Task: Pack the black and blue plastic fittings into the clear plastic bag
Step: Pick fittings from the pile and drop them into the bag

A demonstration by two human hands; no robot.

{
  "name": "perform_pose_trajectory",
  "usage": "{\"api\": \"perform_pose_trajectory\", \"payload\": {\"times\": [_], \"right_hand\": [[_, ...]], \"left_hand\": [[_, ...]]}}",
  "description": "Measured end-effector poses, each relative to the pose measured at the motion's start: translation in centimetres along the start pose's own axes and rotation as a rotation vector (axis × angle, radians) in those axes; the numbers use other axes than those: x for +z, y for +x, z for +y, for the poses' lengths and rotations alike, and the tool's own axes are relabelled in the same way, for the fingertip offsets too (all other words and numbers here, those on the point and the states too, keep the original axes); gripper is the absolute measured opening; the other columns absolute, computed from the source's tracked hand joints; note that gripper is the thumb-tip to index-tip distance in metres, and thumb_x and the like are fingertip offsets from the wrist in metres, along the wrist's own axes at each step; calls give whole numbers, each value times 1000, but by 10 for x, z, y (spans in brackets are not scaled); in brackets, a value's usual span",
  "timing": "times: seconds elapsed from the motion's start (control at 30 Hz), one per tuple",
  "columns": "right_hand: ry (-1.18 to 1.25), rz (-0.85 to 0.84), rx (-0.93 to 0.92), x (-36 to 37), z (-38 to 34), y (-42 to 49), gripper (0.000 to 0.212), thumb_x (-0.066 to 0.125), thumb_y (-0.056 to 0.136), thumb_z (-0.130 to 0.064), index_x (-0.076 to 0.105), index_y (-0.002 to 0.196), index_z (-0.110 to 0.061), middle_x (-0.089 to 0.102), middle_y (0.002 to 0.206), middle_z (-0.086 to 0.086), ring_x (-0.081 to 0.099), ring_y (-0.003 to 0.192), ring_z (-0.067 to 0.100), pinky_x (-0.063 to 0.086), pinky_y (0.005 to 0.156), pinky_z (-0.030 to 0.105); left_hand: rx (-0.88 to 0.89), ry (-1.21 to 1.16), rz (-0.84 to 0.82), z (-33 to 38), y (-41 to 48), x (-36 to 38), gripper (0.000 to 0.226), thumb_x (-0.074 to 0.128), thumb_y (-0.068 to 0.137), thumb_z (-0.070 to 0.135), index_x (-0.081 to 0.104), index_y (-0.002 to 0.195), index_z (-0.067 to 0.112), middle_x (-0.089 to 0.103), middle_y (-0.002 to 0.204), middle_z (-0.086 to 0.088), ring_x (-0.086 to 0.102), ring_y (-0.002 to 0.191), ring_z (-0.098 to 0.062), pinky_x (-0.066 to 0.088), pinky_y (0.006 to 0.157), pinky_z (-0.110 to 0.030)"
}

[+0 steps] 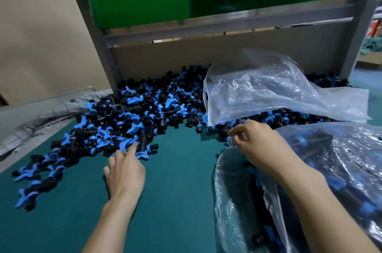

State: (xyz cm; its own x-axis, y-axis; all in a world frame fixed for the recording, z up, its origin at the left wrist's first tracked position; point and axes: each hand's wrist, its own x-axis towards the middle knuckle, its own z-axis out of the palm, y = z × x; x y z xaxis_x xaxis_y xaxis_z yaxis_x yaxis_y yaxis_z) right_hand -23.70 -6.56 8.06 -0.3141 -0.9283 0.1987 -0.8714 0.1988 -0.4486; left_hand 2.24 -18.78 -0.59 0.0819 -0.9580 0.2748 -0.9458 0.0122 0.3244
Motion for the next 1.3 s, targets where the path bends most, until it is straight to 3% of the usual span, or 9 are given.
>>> {"api": "perform_pose_trajectory", "payload": {"times": [0.17,0.27,0.37,0.63,0.7,0.8,0.93,1.1,1.3], "right_hand": [[-18,-3,-3,1,2,0,33,47,97,-21,73,113,-31,65,117,-8,61,102,19,53,86,40],[-34,-3,-11,1,2,1,33,47,96,-21,74,112,-31,65,117,-7,61,102,19,54,84,39],[-50,-3,-2,2,2,1,33,46,96,-21,74,112,-32,64,118,-8,61,104,19,53,82,37],[-58,-13,6,3,3,0,32,46,97,-23,72,112,-34,64,116,-10,60,105,18,53,84,38],[-59,-19,7,2,3,0,30,47,98,-26,72,112,-34,64,113,-10,61,104,18,53,84,38],[-56,-36,-6,2,1,1,23,52,98,-38,72,109,-35,62,103,-8,61,100,20,53,84,40],[-85,-66,-38,0,2,2,32,54,97,-48,66,122,-32,52,101,-10,57,99,15,51,85,36],[-162,-171,-105,-2,0,2,29,56,96,-47,66,119,-33,53,94,-11,57,89,14,52,79,37],[-191,-177,-129,-2,1,1,24,56,97,-46,68,115,-34,60,103,-9,60,94,16,54,81,39]], "left_hand": [[-31,30,-40,-2,4,-1,58,40,96,7,33,150,25,46,135,-12,39,123,-30,31,101,-42],[-17,-20,-34,-2,1,1,38,39,103,20,43,141,23,46,132,-11,39,121,-30,30,100,-42],[-3,-54,-2,-3,-3,2,34,43,103,33,50,135,23,47,128,-9,41,119,-27,31,99,-41],[38,-253,78,2,-4,1,26,55,97,38,64,113,19,69,106,-4,53,106,-28,40,89,-41],[123,-444,80,11,-10,-3,21,57,96,37,62,111,23,63,101,6,54,101,-23,45,82,-40],[419,-551,175,35,-29,-9,17,55,95,38,58,108,28,46,98,33,47,98,-10,40,75,-29],[727,-445,229,55,-50,-4,24,46,95,37,57,110,23,56,102,16,50,97,-12,41,81,-26],[777,-443,267,55,-50,-2,18,56,92,25,57,110,23,56,103,11,50,93,-15,42,81,-28],[816,-438,236,56,-51,-2,26,64,87,15,54,108,27,51,102,14,47,91,-12,42,79,-27]]}}
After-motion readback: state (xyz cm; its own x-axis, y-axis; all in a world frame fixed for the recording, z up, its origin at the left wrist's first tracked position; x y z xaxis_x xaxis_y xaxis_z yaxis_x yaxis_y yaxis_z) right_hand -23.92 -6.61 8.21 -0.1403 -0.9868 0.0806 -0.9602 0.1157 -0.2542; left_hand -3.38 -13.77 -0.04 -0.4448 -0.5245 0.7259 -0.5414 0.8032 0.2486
